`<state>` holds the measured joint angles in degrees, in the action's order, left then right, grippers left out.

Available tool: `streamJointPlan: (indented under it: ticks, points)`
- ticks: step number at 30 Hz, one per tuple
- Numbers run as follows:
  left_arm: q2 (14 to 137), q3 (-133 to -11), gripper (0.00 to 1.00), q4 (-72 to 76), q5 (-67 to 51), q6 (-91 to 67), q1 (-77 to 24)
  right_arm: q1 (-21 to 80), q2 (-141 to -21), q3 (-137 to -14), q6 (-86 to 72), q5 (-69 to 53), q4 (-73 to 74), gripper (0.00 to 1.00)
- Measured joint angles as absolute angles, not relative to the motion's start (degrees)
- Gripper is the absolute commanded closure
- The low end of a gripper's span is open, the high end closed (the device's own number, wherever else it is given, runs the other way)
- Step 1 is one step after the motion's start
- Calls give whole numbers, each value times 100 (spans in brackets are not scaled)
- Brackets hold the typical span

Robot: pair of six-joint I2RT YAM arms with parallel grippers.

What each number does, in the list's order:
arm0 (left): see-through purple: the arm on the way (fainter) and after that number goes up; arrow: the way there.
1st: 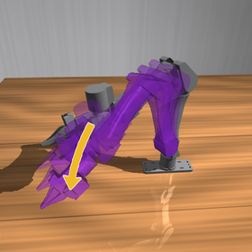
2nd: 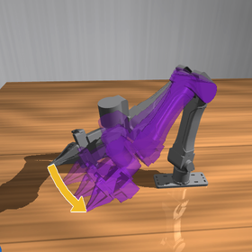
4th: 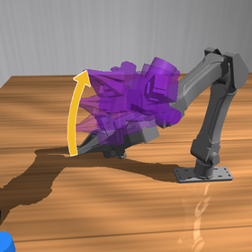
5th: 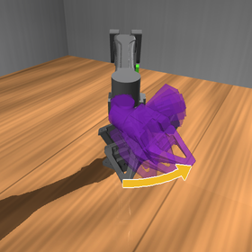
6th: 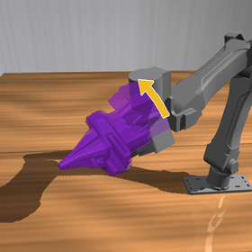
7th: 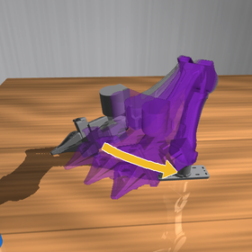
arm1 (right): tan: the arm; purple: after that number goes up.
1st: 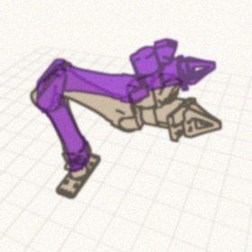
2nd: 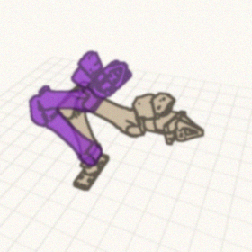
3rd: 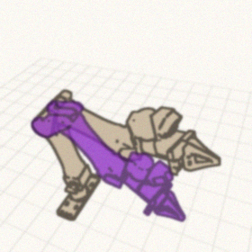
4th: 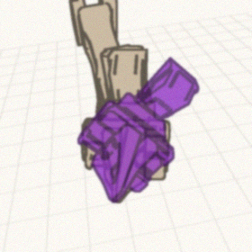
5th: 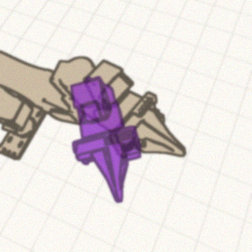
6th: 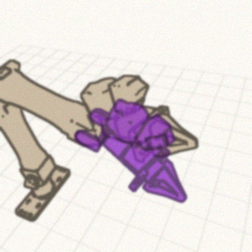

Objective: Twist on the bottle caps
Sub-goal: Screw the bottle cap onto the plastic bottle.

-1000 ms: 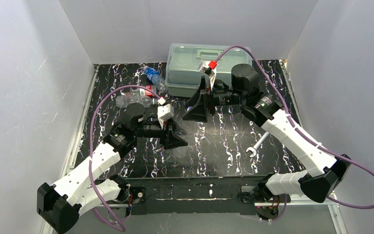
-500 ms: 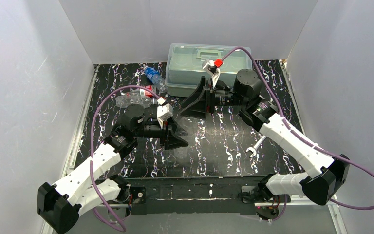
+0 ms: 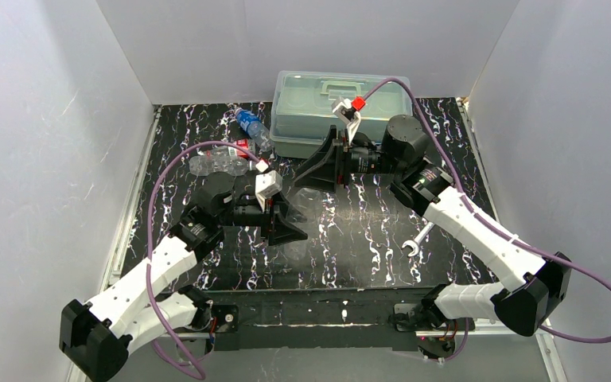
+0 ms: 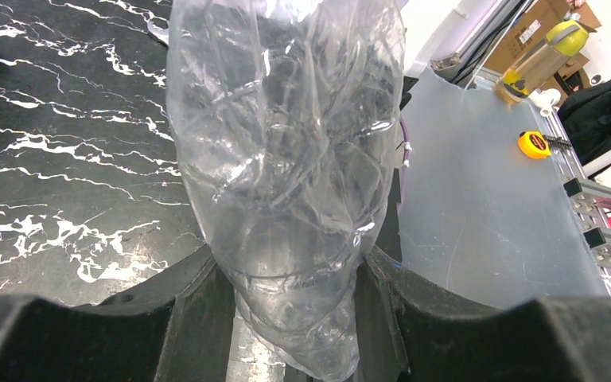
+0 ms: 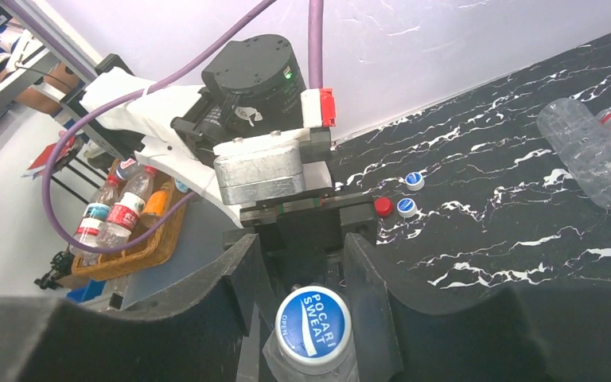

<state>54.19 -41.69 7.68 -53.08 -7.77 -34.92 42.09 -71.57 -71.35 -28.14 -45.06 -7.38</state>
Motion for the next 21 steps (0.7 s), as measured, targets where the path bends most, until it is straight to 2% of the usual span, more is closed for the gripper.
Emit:
streamJointPlan:
  ticks: [17,21]
  points:
    - [5280,-4082,100,749,-5280,-821,-3347,4209,-7157,-7059,-2720,-4281,-642,57]
    - [5277,-4080,100,749,-5293,-821,-3323,4209,-7157,-7059,-2698,-4259,-639,66]
